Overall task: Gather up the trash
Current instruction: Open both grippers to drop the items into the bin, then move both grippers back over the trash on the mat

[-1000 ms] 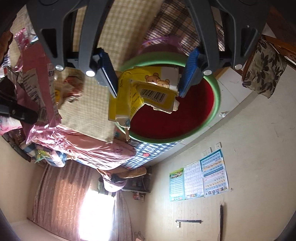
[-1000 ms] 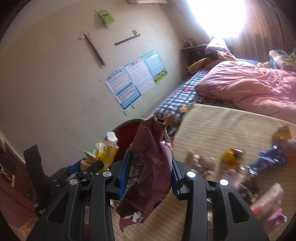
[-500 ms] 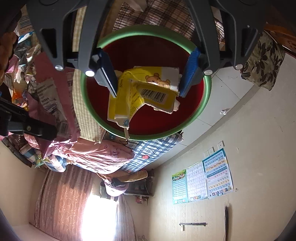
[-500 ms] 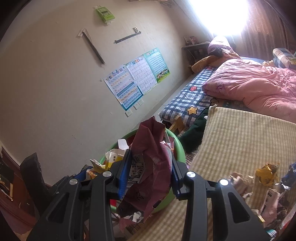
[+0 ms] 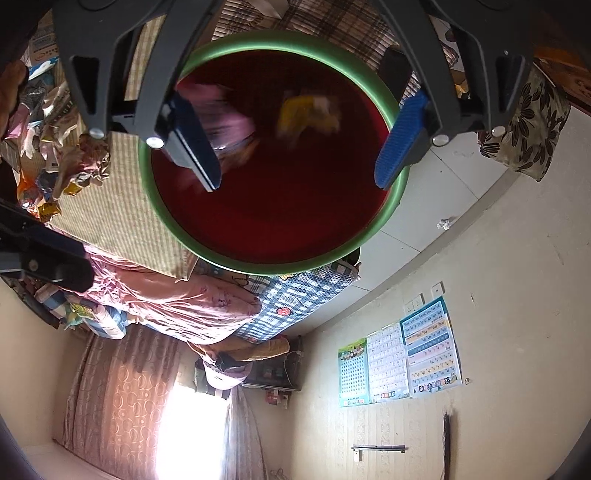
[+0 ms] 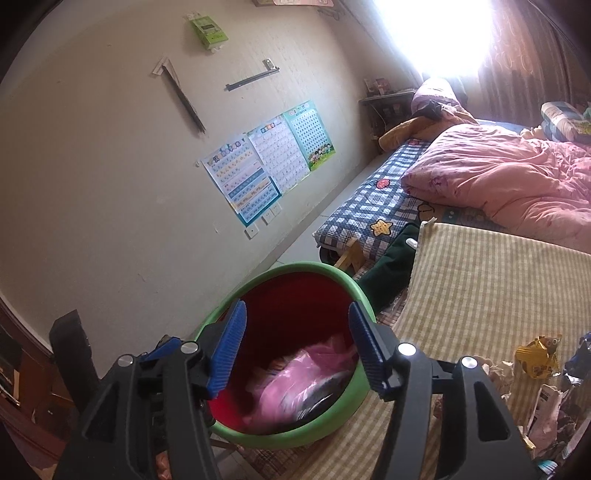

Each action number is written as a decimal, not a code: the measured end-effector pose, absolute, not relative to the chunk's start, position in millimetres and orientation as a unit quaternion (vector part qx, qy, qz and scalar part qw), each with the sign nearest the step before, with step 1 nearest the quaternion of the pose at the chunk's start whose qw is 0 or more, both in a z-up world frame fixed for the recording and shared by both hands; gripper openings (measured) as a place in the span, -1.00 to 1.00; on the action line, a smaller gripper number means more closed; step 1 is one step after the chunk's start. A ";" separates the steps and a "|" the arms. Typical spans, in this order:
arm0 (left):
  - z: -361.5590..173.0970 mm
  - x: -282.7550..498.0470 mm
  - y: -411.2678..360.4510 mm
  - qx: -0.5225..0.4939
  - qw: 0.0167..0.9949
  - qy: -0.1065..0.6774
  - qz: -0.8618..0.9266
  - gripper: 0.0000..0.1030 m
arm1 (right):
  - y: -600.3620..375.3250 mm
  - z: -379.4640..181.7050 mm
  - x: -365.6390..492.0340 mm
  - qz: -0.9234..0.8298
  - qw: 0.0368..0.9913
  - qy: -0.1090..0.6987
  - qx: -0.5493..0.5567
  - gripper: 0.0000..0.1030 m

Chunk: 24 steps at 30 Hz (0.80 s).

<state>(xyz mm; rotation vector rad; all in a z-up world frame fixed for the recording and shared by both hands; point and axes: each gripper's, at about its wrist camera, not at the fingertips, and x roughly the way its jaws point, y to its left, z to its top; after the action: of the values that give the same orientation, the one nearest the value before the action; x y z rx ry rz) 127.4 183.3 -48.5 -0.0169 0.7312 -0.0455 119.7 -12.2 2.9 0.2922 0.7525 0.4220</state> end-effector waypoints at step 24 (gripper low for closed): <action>-50.2 45.0 73.0 -0.076 0.914 0.391 -0.080 0.64 | -119.2 14.8 24.9 0.158 0.924 0.342 0.071 0.37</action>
<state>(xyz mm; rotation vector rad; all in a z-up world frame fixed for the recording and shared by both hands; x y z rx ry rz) 45.0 73.0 -50.2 -0.1557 0.8056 -0.1652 24.9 -119.2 14.8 0.1449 0.7012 0.3236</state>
